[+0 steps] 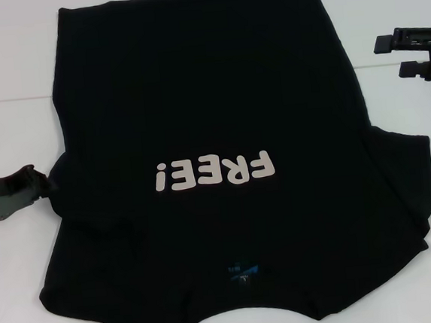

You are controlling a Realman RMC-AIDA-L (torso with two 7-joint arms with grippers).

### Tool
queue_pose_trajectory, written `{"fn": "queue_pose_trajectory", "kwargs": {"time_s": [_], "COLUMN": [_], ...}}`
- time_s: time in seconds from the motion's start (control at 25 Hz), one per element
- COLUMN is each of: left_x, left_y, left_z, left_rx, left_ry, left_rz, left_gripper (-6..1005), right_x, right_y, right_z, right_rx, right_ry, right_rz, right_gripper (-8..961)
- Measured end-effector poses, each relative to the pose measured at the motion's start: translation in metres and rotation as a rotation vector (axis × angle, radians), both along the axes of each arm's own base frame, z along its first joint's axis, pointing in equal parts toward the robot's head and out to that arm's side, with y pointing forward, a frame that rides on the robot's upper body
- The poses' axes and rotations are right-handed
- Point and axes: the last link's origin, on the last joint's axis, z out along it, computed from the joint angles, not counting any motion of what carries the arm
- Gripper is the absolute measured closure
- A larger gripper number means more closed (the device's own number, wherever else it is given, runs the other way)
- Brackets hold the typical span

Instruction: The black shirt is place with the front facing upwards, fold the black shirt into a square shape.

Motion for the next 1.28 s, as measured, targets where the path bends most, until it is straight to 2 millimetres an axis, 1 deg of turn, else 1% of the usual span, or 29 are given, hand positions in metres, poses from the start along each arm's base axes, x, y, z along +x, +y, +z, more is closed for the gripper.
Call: {"fn": "queue_pose_trajectory", "kwargs": {"time_s": [0.12,0.32,0.36,0.4,0.52,0.72,1.08,1.28], "left_x": [0.003,0.017,0.023,0.023,0.034,0.041,0.047,0.059], "left_y": [0.000,0.007,0.012,0.012,0.023,0.035,0.039,0.036], "left_z": [-0.001,-0.001,0.000,0.000,-0.001,-0.008,-0.027,-0.033], "left_rx": [-0.012,-0.027,-0.024,-0.024,-0.013,0.017,0.066,0.028], "left_ry": [-0.017,-0.066,-0.082,-0.082,-0.107,-0.118,-0.185,-0.239], "left_rz": [-0.002,-0.003,-0.006,-0.006,-0.008,0.024,0.065,0.021], "left_gripper": [944,952,954,955,960,950,924,909], "right_x": [0.000,0.000,0.000,0.000,0.000,0.001,0.000,0.000], "right_y": [0.000,0.000,0.000,0.000,0.000,0.001,0.001,0.002], "right_z": [0.000,0.001,0.001,0.001,0.001,0.001,0.001,0.001], "right_rx": [0.001,0.003,0.004,0.005,0.006,0.006,0.007,0.007], "right_ry": [0.001,0.003,0.002,0.002,0.001,0.001,-0.003,-0.003], "right_rz": [-0.001,-0.001,-0.002,-0.002,-0.003,-0.004,-0.003,-0.002], "right_gripper": [9,9,9,9,10,10,10,11]}}
